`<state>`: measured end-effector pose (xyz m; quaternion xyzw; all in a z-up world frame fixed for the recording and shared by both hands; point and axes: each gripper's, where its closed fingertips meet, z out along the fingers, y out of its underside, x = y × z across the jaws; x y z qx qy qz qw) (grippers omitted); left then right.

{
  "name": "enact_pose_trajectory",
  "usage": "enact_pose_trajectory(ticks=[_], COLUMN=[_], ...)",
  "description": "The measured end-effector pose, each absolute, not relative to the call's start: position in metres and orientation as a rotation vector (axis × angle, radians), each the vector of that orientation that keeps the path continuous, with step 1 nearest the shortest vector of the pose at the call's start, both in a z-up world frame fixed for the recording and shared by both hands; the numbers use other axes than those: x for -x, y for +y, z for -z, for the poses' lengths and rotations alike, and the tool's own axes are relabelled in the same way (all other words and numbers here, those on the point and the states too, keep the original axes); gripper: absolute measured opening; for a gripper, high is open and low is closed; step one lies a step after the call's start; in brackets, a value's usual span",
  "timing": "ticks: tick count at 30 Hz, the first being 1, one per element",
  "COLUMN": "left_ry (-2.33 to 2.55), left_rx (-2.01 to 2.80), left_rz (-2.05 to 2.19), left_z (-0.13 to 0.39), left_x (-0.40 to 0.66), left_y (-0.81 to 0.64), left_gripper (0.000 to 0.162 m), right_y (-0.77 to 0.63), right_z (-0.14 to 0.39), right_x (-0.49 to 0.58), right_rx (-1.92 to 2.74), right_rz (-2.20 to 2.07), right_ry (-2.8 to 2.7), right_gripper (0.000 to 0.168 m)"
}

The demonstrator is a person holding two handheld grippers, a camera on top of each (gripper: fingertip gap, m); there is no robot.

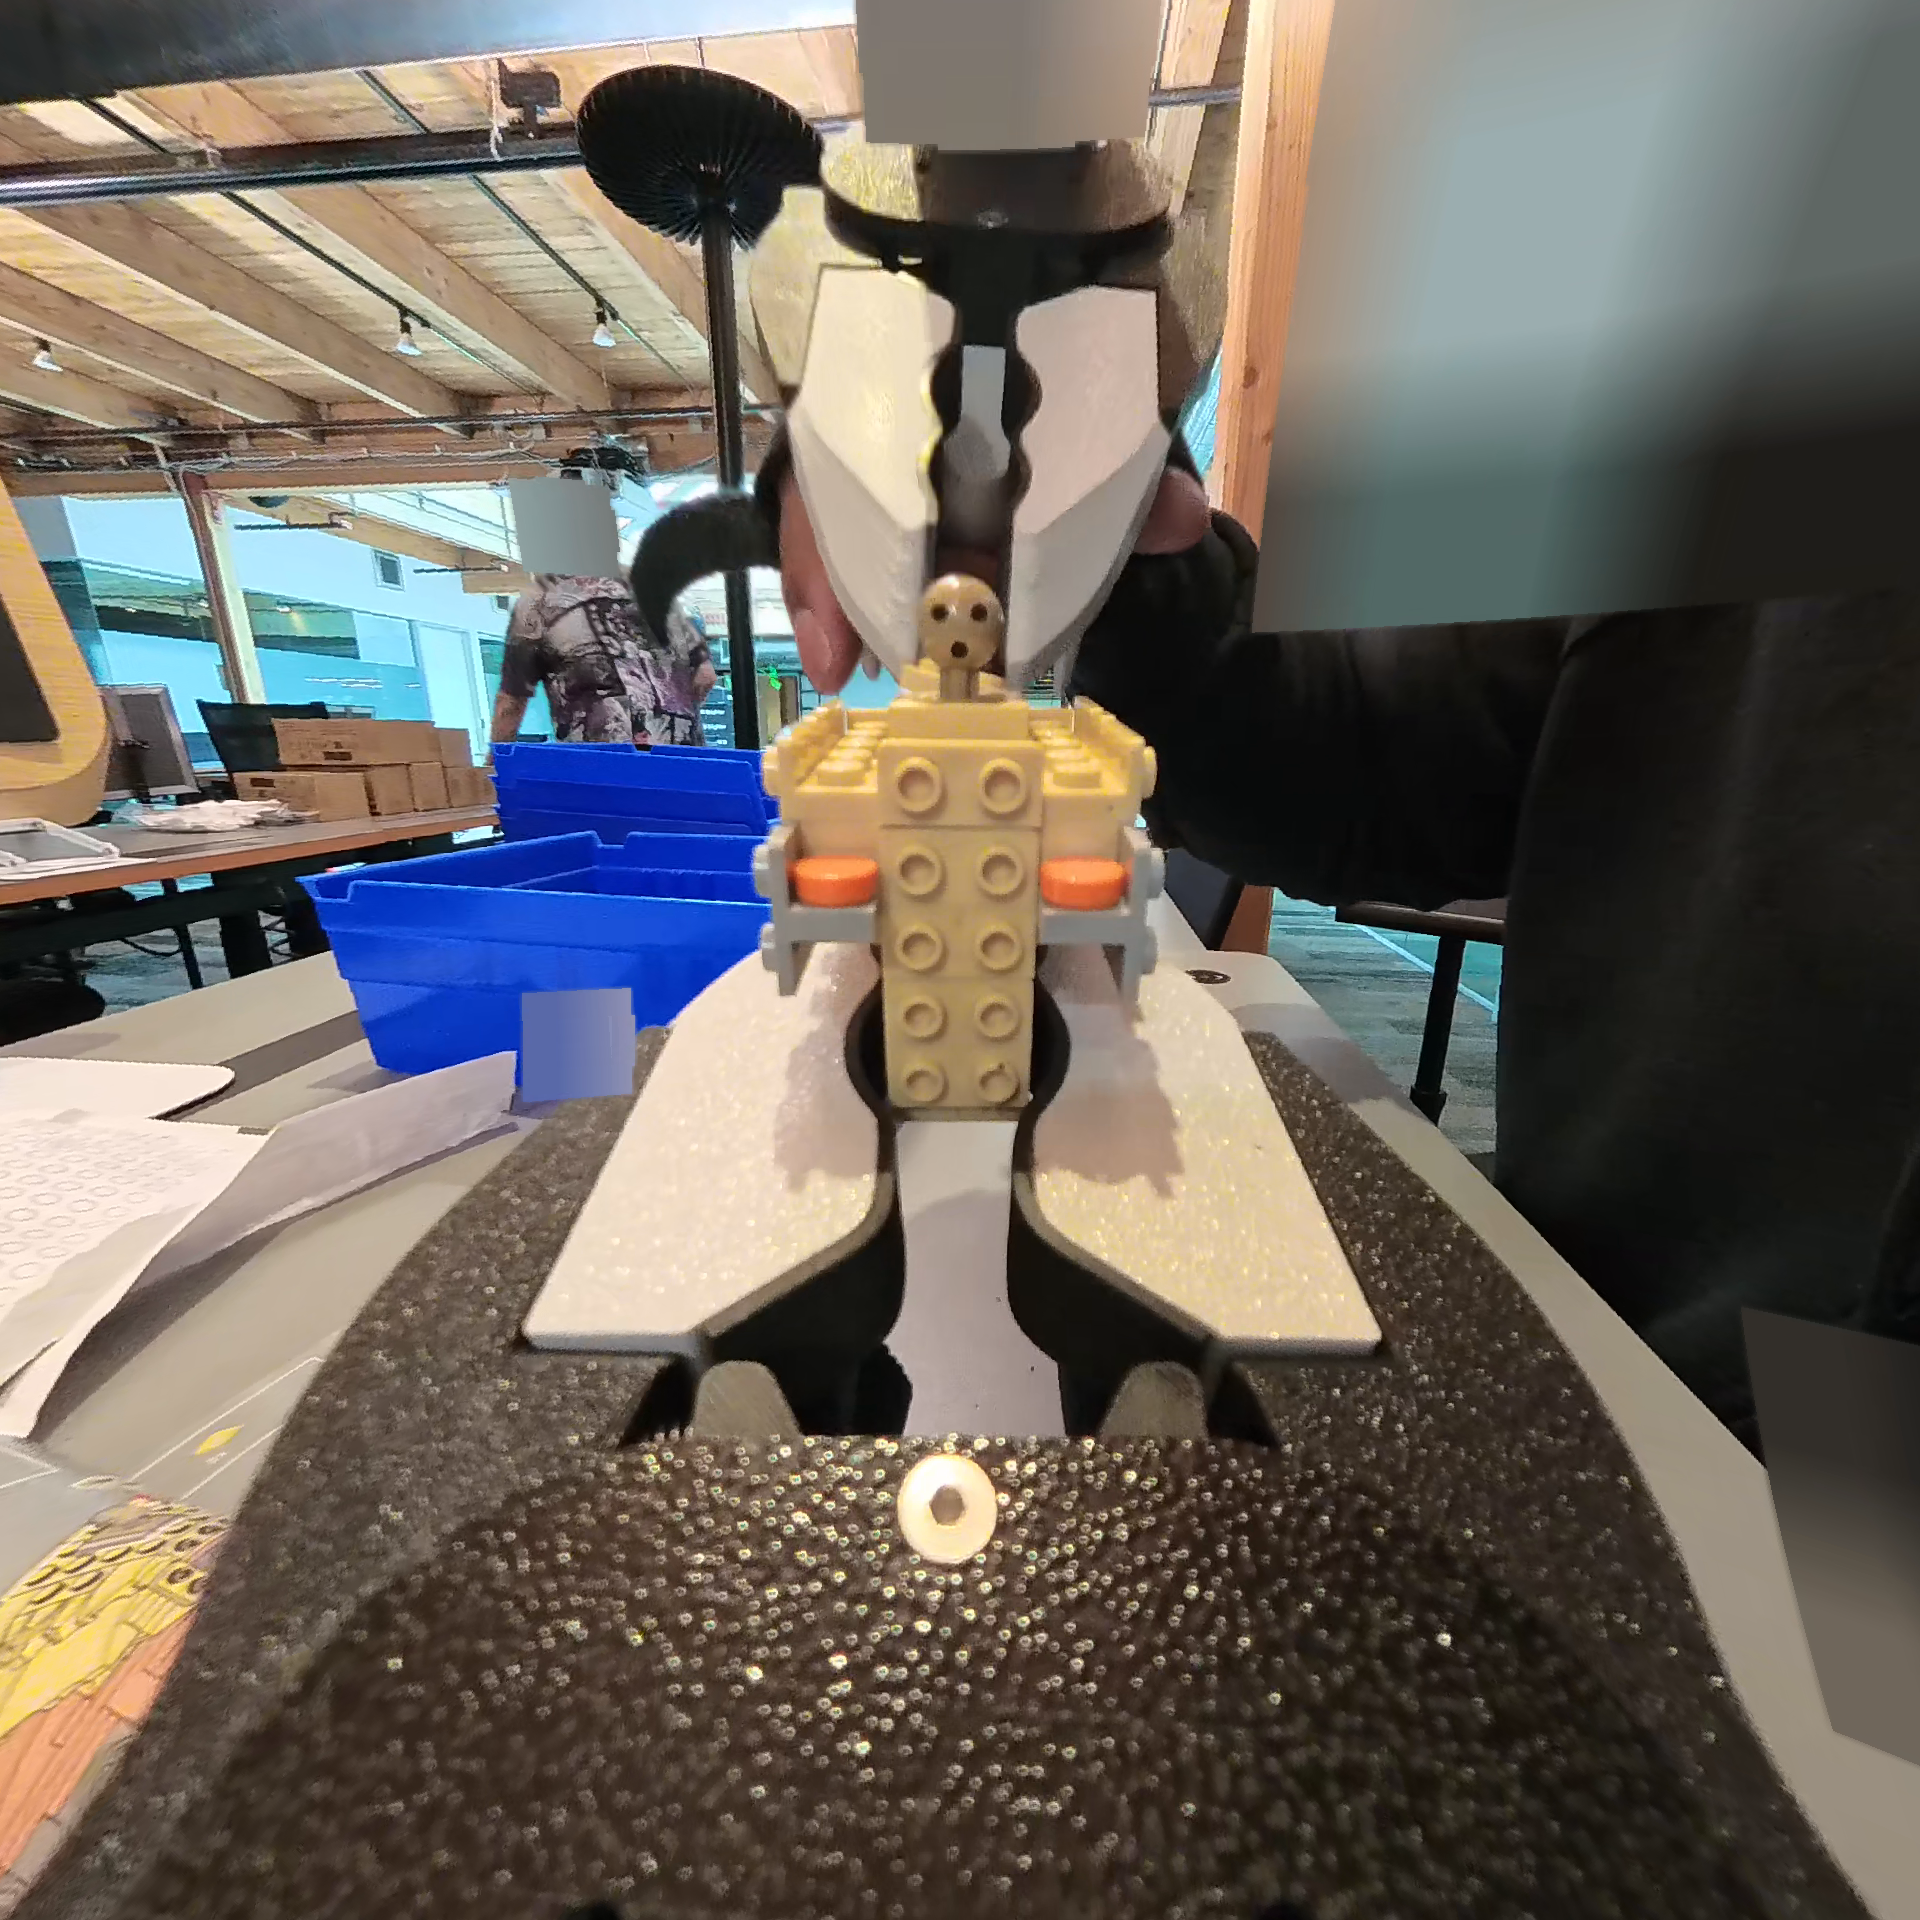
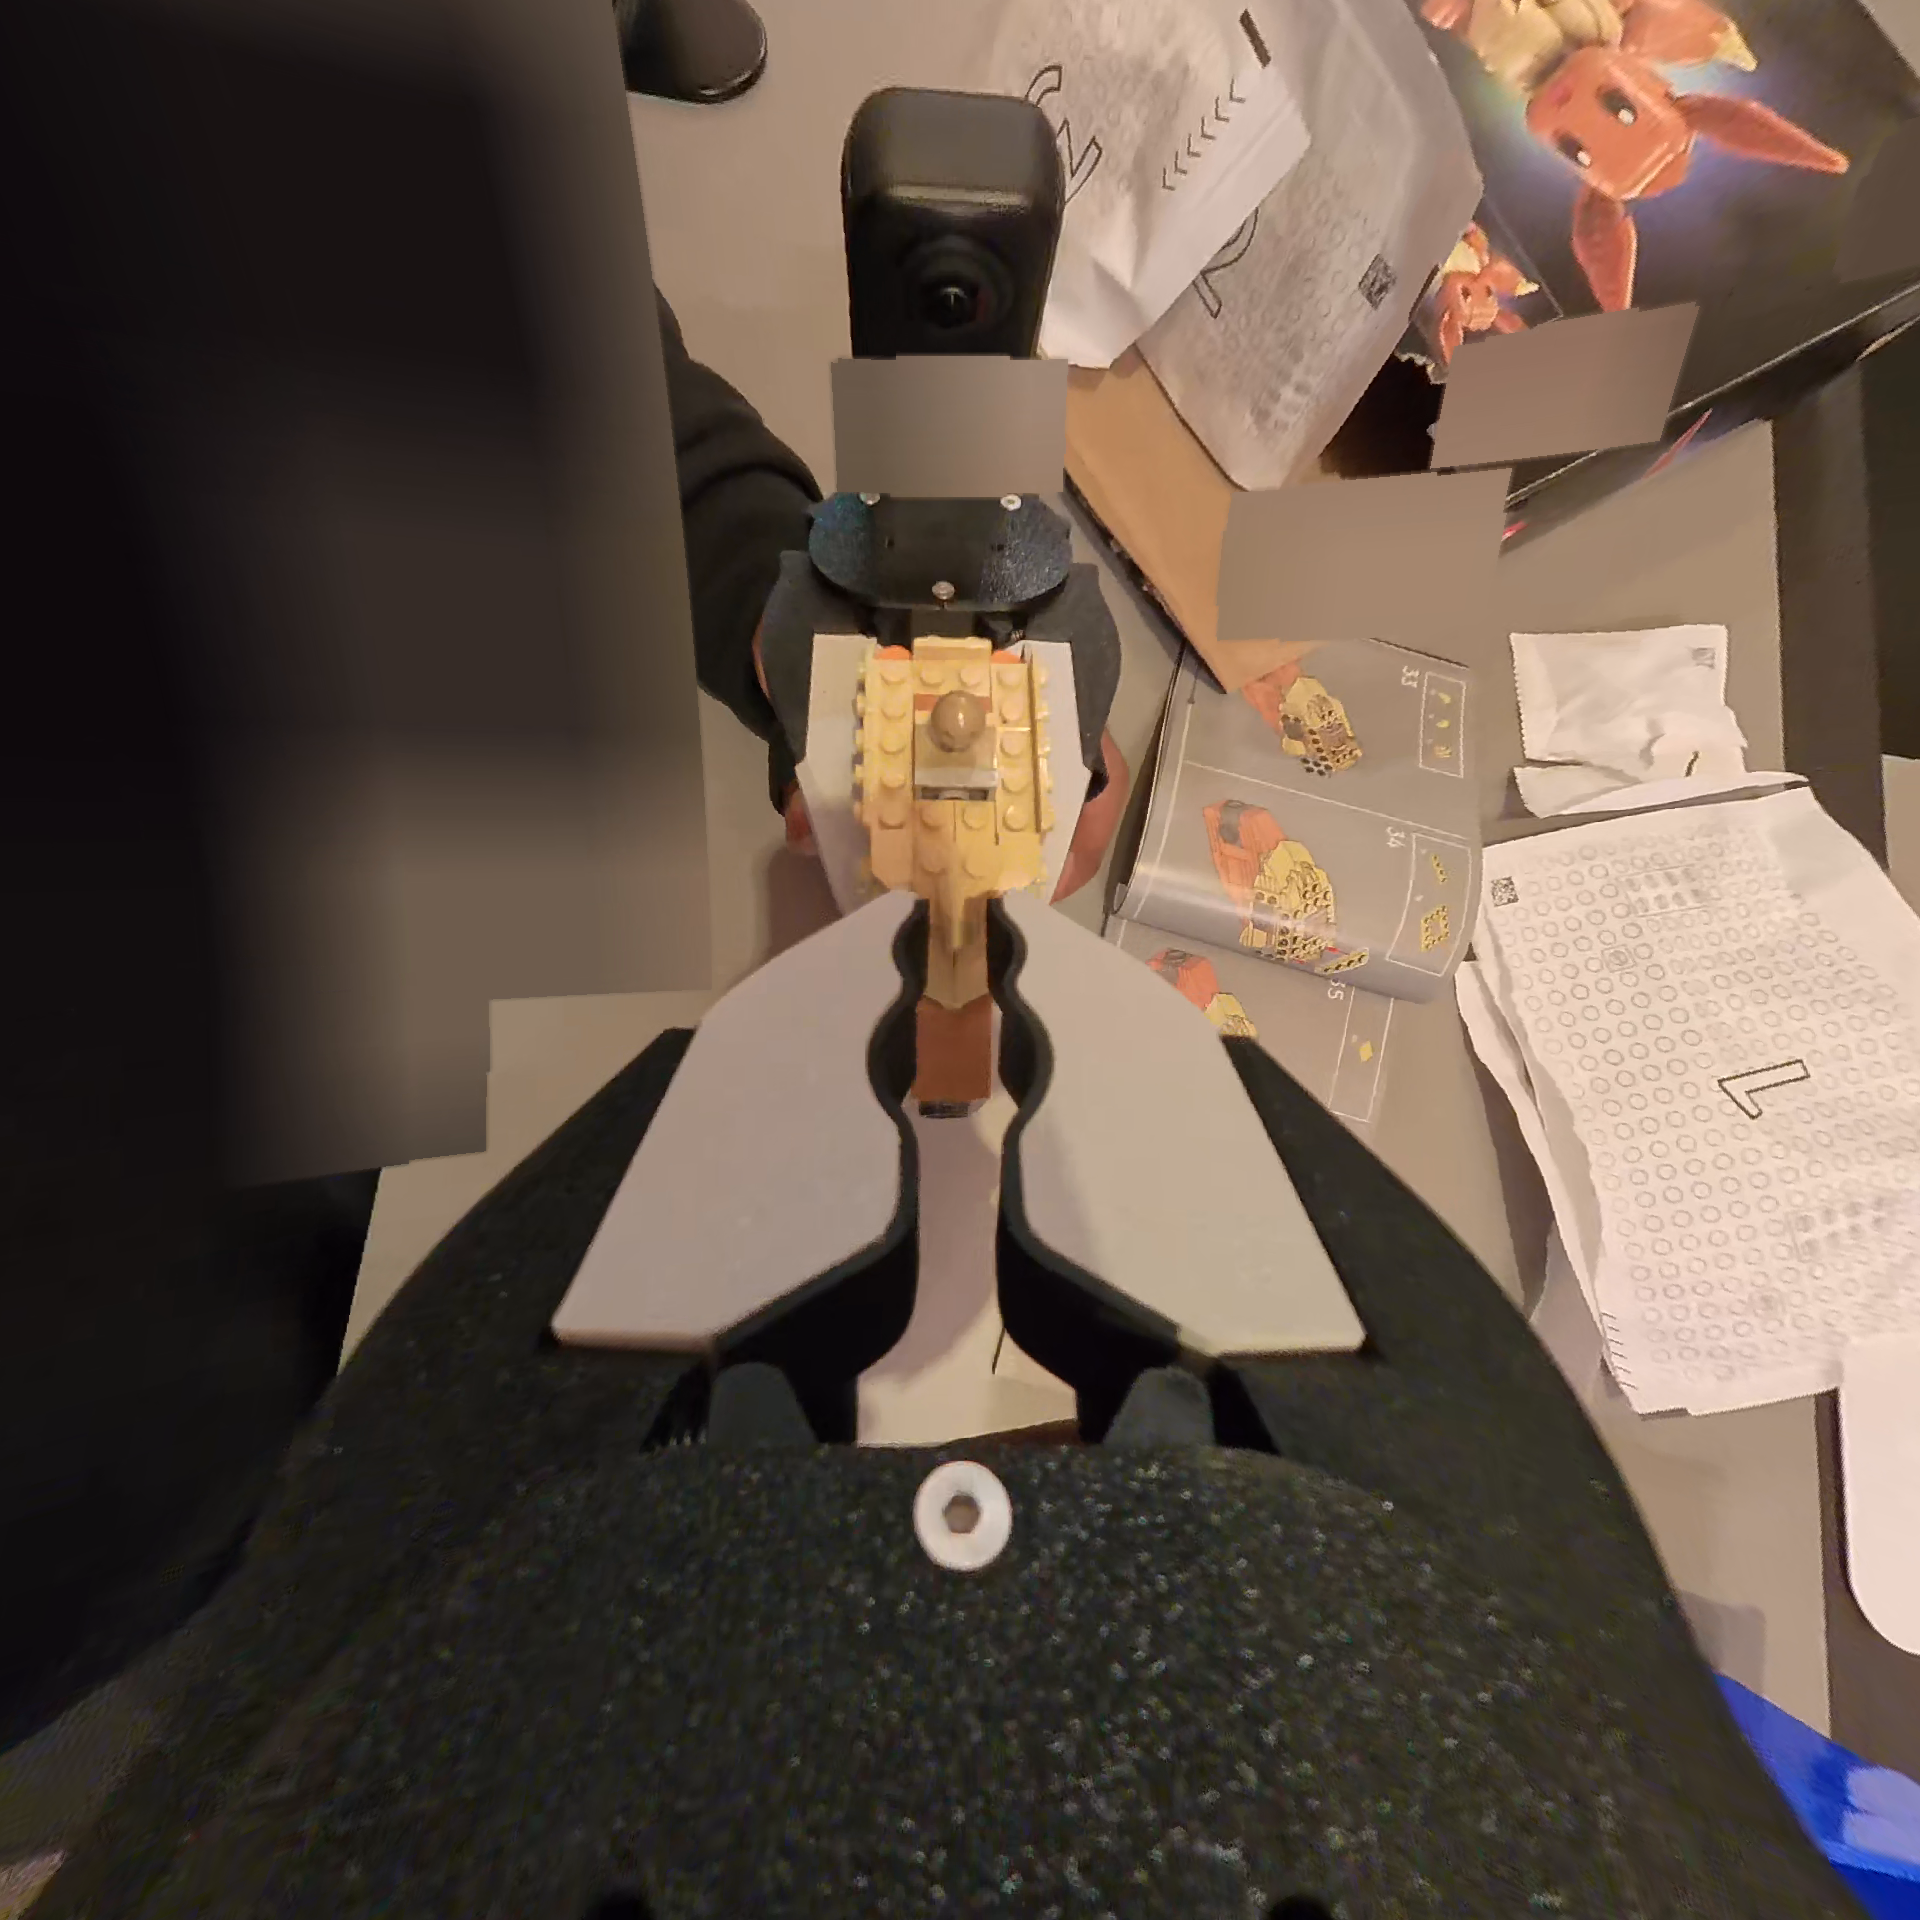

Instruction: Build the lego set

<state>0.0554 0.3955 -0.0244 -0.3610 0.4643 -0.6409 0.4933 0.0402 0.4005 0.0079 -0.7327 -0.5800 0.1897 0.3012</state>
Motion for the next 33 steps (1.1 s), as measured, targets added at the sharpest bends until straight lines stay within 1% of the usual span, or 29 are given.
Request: enact_pose_trajectory(ticks=[5, 28, 33], left_ry=[1.136, 1.145, 1.147], left_rx=[0.878, 0.884, 0.886], left_rz=[1.548, 1.542, 1.540], left_z=[0.0256, 0.0267, 0.0272], left_x=[-0.0562, -0.0569, -0.0570], left_y=[0.3946, 0.3938, 0.3937], left_gripper=[0.018, 0.018, 0.018], right_y=[0.4012, 0.3999, 0.4008], right_z=[-0.0039, -0.0111, -0.0051], right_x=[-0.0387, -0.0363, -0.0358], right_rx=[1.948, 1.960, 1.979], right_rz=[-0.496, -0.438, -0.435], right_ry=[-1.543, -1.552, -1.565], right_gripper=[0.006, 0.009, 0.009])
